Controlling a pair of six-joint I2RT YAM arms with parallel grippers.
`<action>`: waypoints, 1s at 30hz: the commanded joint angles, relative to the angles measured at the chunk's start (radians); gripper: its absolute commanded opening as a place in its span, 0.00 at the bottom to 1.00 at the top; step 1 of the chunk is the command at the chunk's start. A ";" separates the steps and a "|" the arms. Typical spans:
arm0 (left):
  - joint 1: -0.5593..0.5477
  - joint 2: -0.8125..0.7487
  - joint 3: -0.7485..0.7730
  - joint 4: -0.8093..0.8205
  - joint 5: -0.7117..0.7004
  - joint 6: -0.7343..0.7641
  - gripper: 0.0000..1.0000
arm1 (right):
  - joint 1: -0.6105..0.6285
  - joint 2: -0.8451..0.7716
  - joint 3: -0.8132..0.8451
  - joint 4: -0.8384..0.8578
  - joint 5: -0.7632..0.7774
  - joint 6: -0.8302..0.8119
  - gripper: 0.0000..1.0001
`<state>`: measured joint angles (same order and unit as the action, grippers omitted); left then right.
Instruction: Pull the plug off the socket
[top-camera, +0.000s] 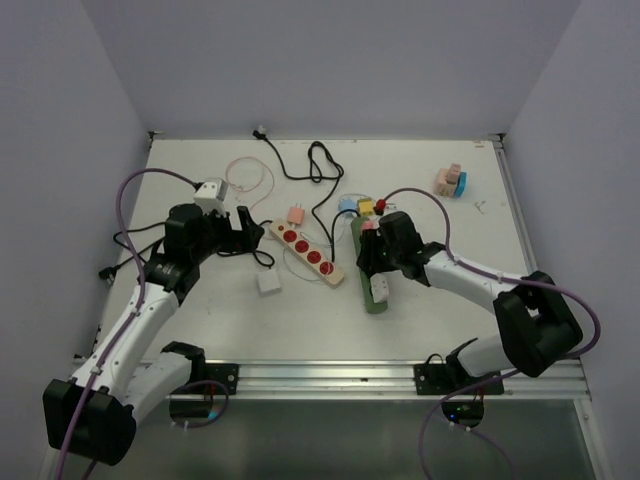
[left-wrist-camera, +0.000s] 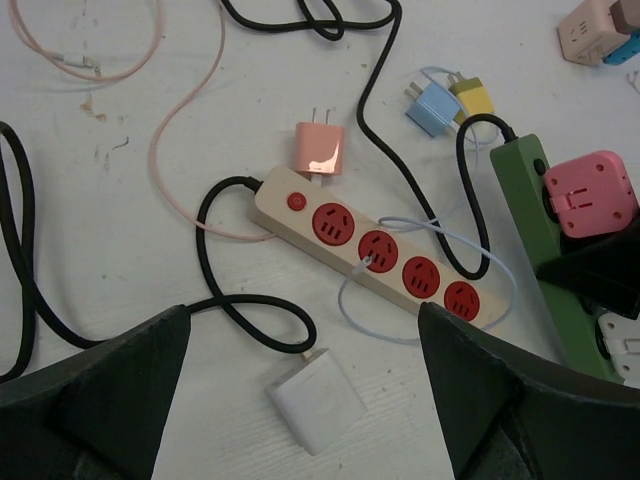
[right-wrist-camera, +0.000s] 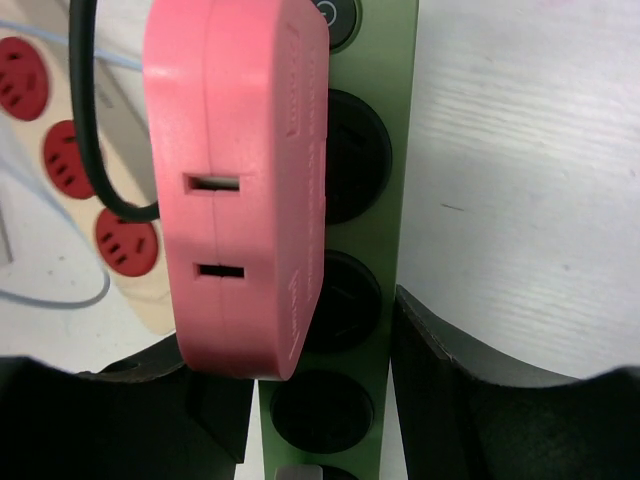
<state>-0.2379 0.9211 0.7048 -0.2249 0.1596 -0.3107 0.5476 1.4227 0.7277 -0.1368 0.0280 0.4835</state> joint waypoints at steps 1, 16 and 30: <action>0.002 0.013 -0.002 0.070 0.076 -0.007 0.99 | 0.038 -0.037 0.058 0.132 -0.088 -0.121 0.00; -0.070 0.203 0.076 0.208 0.144 -0.317 0.96 | 0.114 -0.105 0.090 0.282 -0.286 -0.266 0.00; -0.227 0.343 0.102 0.369 -0.095 -0.505 0.85 | 0.212 -0.022 0.130 0.413 -0.289 -0.235 0.00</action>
<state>-0.4526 1.2461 0.7959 0.0509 0.1234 -0.7586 0.7467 1.4036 0.7959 0.1226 -0.2279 0.2424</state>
